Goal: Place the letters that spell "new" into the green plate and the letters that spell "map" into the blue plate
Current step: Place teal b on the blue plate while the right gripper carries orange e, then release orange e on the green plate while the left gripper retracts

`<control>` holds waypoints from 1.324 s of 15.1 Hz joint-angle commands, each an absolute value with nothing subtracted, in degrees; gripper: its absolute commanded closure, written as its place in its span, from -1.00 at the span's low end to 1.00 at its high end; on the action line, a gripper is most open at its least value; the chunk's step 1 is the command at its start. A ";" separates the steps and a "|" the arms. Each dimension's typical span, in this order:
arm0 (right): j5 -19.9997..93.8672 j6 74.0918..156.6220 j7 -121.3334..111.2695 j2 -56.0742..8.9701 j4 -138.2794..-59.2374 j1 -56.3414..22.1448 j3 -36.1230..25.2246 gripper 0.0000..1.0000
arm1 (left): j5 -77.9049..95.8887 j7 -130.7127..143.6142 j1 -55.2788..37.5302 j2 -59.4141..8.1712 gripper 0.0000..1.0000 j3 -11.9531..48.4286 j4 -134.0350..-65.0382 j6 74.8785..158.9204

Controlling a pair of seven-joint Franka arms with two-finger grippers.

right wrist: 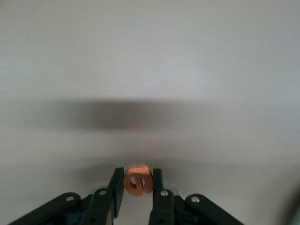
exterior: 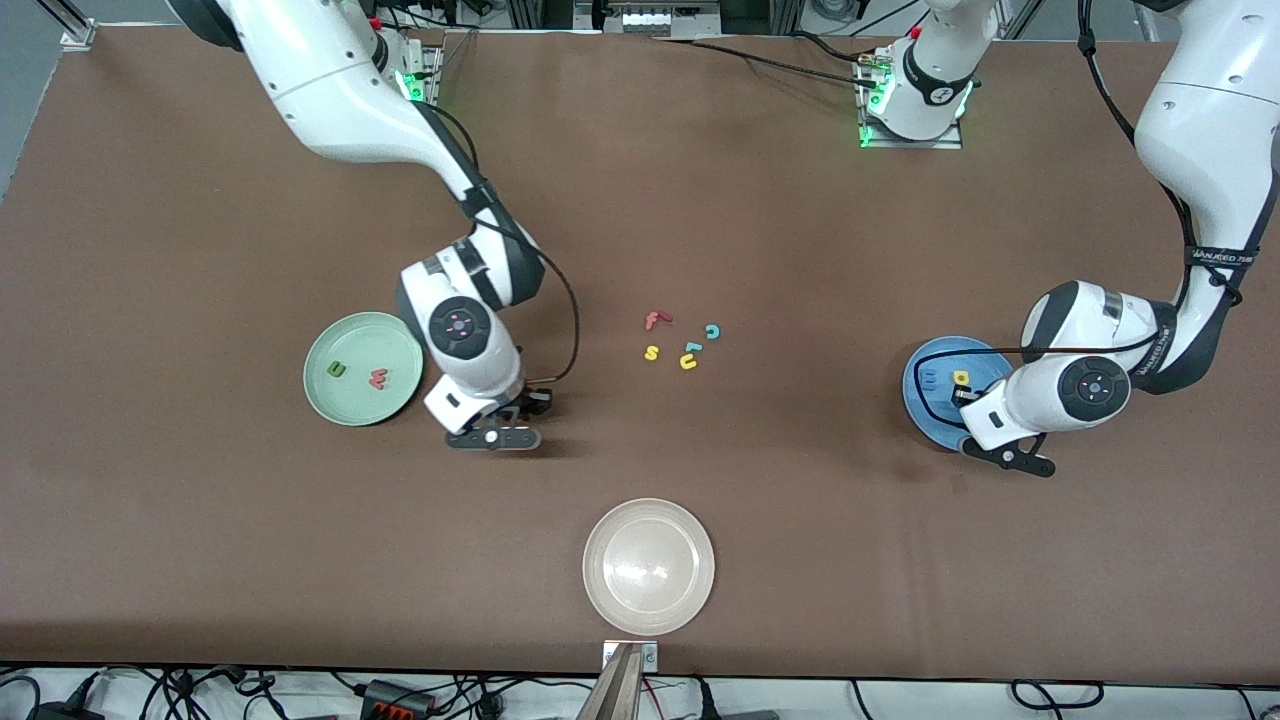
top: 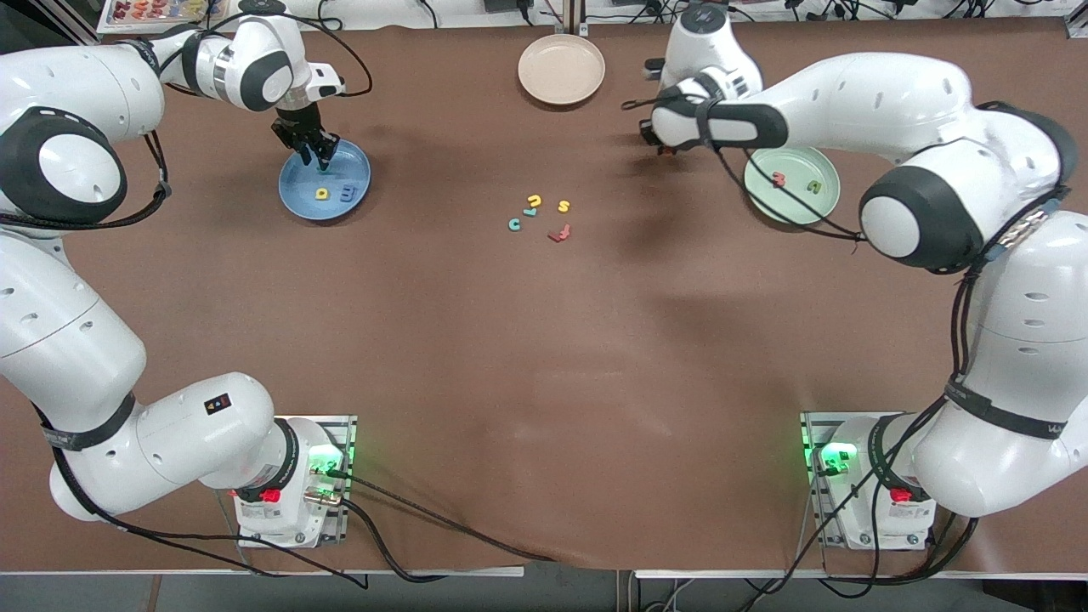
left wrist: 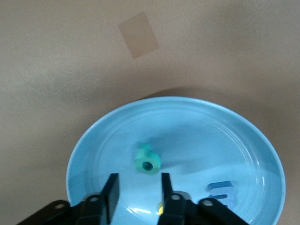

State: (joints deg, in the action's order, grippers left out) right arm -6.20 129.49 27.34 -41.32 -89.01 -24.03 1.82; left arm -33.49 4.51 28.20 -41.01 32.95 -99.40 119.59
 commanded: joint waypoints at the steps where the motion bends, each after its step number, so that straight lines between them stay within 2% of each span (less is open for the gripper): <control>1: -6.94 123.24 19.45 -33.16 -96.13 -18.47 2.72 0.78 | -34.28 3.69 28.21 -39.99 -1.00 33.83 -98.44 118.30; 5: -7.03 123.13 11.00 -24.27 -108.96 -14.07 2.72 0.77 | -33.57 3.87 28.47 -36.57 -1.00 37.43 -97.13 112.08; 7: -7.03 124.45 8.80 -23.29 -112.31 -12.31 2.64 0.77 | -33.49 3.87 28.65 -35.08 -1.00 39.98 -95.55 108.04; 10: -7.12 132.25 6.78 -22.85 -118.81 -9.76 2.64 0.77 | -31.74 4.30 28.65 -33.40 -1.00 44.90 -89.85 98.73; 14: -7.12 134.03 6.24 -22.94 -121.02 -9.14 2.64 0.75 | -29.44 3.87 28.65 -32.79 -1.00 48.86 -78.43 86.34; 18: -7.03 134.03 6.42 -22.85 -121.99 -9.40 2.72 0.74 | -27.44 3.78 29.09 -29.19 -1.00 48.78 -71.82 82.18; 19: -7.03 134.21 6.42 -22.94 -121.99 -9.40 2.81 0.68 | -23.85 3.87 29.09 -26.31 -1.00 47.91 -71.98 82.61; 20: -7.03 134.38 6.50 -23.29 -121.91 -9.40 2.81 0.48 | -20.08 4.04 28.66 -24.19 -1.00 44.94 -72.07 82.79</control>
State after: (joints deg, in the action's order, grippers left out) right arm -6.46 133.47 6.95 -24.82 -120.04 -9.92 2.19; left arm -25.97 4.69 28.70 -28.87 48.10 -72.37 83.76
